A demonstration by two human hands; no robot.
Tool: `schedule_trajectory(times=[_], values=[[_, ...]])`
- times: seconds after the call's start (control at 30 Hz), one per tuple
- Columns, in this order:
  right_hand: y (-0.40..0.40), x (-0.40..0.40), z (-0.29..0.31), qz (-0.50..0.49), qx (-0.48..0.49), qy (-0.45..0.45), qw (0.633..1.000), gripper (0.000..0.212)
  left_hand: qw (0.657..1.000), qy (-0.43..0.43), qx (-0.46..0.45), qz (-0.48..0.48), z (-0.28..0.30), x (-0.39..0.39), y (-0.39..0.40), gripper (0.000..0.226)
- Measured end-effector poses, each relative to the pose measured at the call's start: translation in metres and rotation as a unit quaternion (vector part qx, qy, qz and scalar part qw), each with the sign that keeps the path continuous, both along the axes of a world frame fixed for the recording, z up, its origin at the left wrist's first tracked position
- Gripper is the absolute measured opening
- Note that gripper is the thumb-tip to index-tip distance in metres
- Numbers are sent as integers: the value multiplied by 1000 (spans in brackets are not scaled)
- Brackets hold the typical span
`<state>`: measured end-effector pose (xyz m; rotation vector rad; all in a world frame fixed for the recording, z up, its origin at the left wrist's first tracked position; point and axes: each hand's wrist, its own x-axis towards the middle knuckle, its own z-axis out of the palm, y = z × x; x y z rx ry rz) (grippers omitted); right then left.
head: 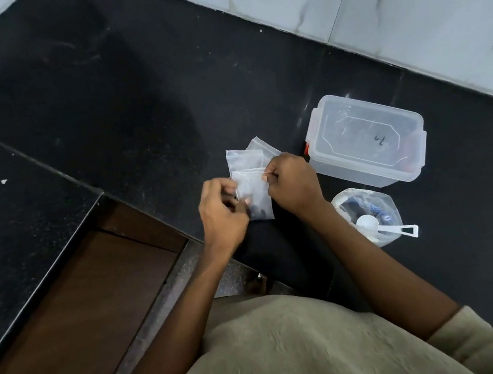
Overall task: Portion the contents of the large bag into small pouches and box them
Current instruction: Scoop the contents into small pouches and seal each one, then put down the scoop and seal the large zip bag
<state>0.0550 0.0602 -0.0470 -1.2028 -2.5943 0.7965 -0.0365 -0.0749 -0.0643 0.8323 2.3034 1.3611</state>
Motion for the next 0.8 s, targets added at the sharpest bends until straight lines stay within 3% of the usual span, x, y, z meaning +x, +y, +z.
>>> schedule_trajectory(times=[0.13,0.3,0.47,0.57,0.67,0.8], values=[[-6,4,-6,1,18,8,1000,20,993,35,-67,-87,-9,5,3,20],[-19,37,-2,-34,42,82,995,32,986,72,-119,-93,-3,9,7,19],[-22,98,19,-131,115,125,977,26,986,120,-50,-106,6,32,11,7],[-19,140,33,-229,139,62,961,33,981,124,11,-147,13,55,22,3],[-20,170,39,-295,119,18,948,39,979,101,12,-178,15,75,34,5],[-22,195,31,-322,20,-63,945,56,968,23,-118,-219,15,101,51,26]])
